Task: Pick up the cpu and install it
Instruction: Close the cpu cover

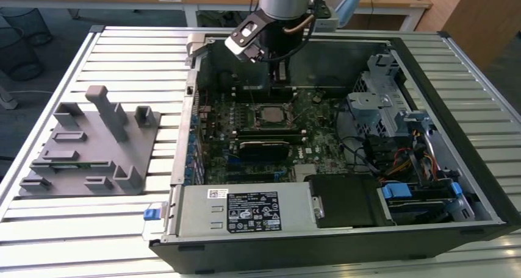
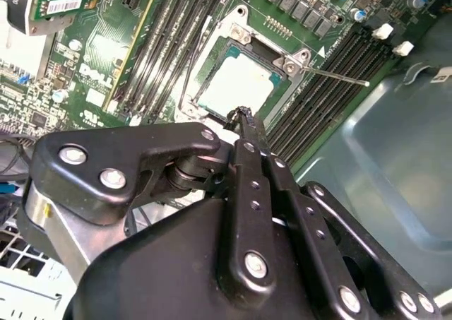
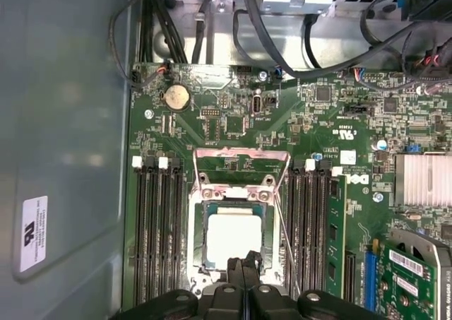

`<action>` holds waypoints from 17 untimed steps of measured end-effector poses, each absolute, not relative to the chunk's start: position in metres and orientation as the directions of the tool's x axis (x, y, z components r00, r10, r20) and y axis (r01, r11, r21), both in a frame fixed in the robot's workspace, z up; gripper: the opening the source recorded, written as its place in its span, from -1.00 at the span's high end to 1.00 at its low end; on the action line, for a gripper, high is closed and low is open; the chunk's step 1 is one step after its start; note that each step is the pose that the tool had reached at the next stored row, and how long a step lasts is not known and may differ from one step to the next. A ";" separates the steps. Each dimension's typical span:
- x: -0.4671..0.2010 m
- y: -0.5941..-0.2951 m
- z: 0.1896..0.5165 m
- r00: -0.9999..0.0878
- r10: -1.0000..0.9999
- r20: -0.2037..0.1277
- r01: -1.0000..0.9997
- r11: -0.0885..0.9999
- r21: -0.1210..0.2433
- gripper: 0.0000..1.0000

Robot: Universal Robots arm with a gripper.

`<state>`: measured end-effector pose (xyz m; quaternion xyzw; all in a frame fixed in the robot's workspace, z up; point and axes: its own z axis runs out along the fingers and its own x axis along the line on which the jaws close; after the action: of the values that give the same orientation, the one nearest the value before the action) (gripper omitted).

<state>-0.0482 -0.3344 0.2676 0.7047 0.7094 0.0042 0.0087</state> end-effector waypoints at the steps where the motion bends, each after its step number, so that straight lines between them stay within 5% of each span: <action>1: -0.048 -0.334 0.269 -0.007 1.000 -0.006 1.000 0.007 0.018 0.79; 17: -0.048 -0.334 0.281 -0.007 1.000 -0.006 1.000 0.007 0.018 0.79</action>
<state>-0.0478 -0.3343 0.2811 0.7047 0.7094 0.0044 0.0086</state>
